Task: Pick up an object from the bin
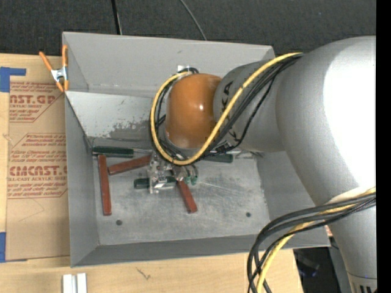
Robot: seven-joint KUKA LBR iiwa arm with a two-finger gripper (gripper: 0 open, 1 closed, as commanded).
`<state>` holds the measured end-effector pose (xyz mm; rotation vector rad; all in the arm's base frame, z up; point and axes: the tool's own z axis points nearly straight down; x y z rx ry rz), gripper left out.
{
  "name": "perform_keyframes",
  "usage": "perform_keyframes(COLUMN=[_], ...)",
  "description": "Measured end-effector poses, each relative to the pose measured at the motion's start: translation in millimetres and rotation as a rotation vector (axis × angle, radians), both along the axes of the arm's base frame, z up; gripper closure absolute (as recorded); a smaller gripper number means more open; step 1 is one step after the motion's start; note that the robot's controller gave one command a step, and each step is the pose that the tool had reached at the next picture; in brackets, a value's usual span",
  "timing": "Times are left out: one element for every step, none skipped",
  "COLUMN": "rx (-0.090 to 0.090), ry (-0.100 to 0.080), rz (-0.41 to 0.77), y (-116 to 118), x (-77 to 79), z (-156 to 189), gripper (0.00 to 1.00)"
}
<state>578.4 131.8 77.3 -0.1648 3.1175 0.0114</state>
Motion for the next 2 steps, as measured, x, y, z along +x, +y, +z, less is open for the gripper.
perform_keyframes(rx=[0.000, -0.005], ry=[0.000, 0.013], rz=[0.000, -0.054], y=[0, 18], x=[0.0, 12.3], z=[0, 153], gripper=[1.00, 1.00])
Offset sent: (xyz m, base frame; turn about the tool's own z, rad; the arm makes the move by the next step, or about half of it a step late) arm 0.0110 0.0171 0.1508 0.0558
